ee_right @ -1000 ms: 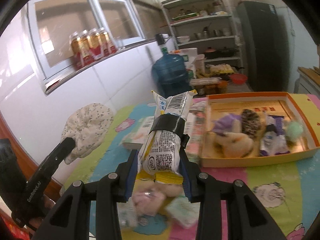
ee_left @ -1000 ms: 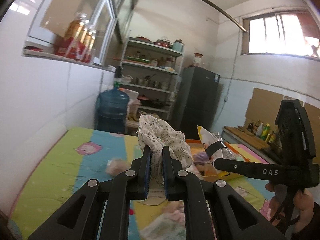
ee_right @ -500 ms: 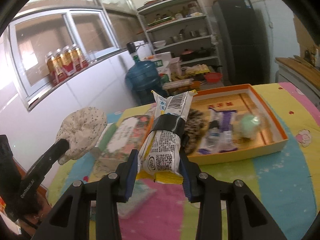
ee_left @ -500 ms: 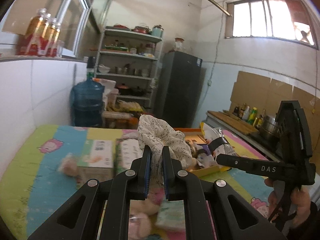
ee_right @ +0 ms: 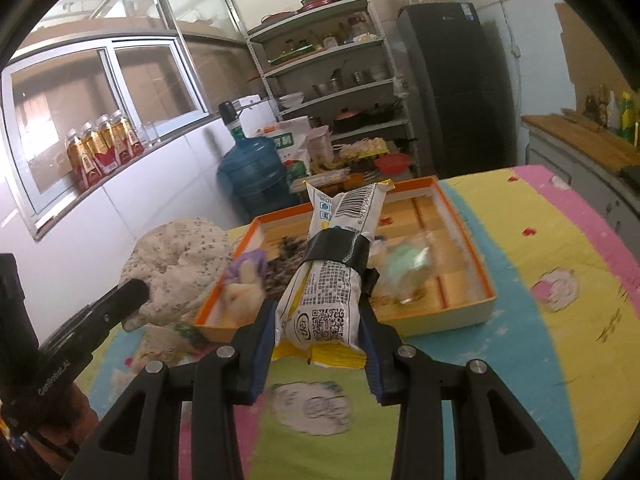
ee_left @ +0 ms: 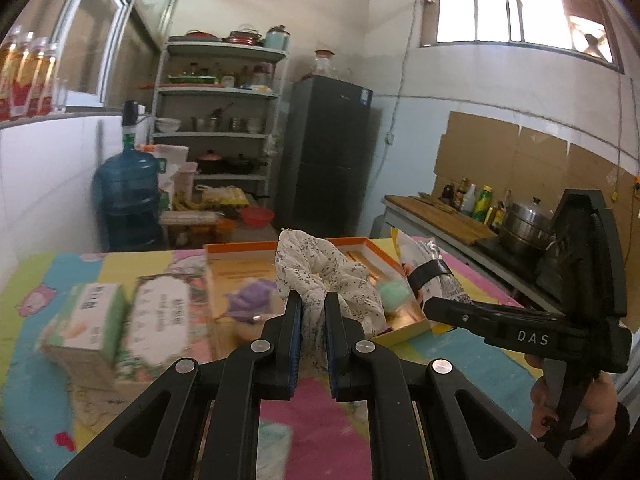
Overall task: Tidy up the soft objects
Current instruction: 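Carry the scrunchie and the snack bar with both grippers over the orange box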
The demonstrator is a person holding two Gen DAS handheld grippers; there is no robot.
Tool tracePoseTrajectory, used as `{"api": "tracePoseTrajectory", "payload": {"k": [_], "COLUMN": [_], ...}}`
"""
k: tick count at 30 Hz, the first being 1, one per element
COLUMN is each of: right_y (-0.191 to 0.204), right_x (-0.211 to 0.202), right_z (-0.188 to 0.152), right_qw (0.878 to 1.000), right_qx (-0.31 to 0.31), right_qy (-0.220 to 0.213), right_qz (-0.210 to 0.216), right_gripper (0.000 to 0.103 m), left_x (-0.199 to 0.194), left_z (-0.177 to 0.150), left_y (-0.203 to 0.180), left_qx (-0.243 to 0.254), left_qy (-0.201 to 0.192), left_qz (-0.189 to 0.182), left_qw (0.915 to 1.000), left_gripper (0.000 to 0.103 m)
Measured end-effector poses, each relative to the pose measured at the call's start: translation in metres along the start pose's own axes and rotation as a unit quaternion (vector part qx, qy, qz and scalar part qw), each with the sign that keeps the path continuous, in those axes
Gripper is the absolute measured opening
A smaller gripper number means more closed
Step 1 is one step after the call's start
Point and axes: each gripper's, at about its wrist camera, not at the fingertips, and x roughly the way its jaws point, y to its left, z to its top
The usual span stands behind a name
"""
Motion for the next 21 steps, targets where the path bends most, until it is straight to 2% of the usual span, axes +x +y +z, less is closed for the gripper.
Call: {"api": "tracePoseTrajectory", "payload": {"k": [9, 16, 21], "right_y": [-0.034, -0.055, -0.065], "right_x": [-0.008, 0.002, 0.021], "right_z": [0.015, 0.035, 0.06], "right_qw": [0.999, 0.999, 0.999], "right_qx": [-0.022, -0.036, -0.047], "right_qy": [-0.009, -0.006, 0.002], "right_qz": [-0.026, -0.028, -0.012], "right_gripper": [0.04, 0.04, 0.04], "left_x": [0.041, 0.079, 0.102], "left_z": [0.009, 0.009, 0.008], "left_y": [-0.029, -0.043, -0.045], "left_qx": [0.004, 0.01, 0.01], "left_qy": [0.012, 0.034, 0.052], "left_qz": [-0.005, 0.0, 0.006], "left_qw": [0.9999, 0.9994, 0.9986], "left_gripper": [0.01, 0.01, 0.01]}}
